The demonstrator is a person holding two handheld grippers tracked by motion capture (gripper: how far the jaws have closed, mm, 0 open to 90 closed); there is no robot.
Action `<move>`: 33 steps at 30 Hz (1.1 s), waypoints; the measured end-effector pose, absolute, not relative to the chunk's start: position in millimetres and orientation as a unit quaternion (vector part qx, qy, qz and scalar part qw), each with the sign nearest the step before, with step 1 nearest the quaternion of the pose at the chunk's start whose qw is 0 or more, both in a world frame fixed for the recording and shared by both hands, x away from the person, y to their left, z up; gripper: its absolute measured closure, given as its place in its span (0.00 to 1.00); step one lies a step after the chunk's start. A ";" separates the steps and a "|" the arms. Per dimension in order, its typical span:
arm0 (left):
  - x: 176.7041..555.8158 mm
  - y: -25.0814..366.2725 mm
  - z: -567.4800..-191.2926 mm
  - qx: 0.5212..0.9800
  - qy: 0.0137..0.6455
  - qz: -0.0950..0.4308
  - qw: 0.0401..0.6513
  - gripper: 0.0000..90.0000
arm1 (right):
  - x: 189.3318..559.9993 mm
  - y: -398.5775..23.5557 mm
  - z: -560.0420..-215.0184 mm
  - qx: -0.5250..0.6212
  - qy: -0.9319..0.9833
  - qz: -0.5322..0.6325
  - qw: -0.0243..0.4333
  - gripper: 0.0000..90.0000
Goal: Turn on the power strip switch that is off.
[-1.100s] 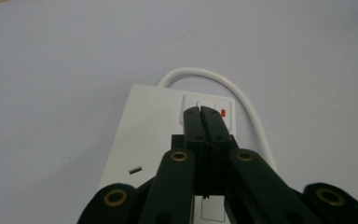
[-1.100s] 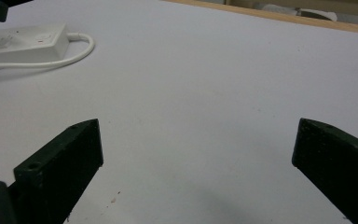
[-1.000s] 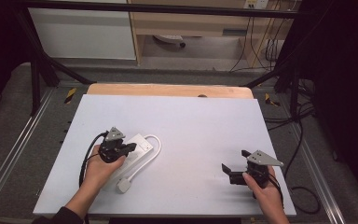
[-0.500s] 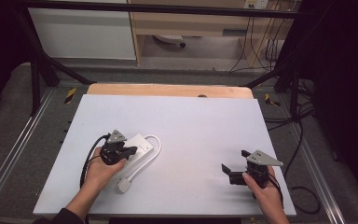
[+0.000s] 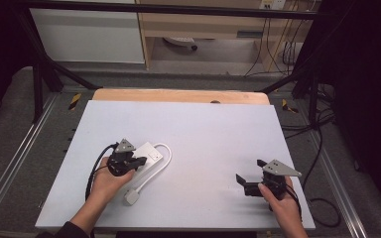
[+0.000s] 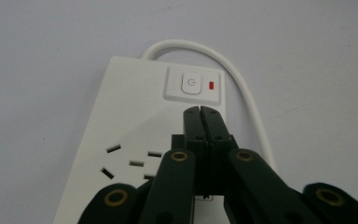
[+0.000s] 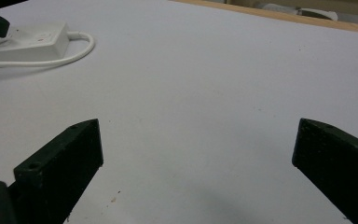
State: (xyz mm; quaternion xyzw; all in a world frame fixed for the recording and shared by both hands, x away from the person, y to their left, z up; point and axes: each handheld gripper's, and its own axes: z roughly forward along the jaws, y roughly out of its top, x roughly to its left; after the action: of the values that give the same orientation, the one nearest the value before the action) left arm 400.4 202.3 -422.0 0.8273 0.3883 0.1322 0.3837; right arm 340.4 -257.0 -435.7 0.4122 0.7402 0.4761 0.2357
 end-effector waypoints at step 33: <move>401.4 200.2 -424.2 0.831 0.390 0.124 0.376 1.00 | 340.7 -257.1 -436.0 0.412 0.742 0.474 0.234 0.02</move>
State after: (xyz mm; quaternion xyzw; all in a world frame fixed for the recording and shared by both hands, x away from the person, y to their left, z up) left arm 401.4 200.2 -424.2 0.8310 0.3904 0.1244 0.3762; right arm 340.7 -257.1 -436.0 0.4122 0.7422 0.4739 0.2338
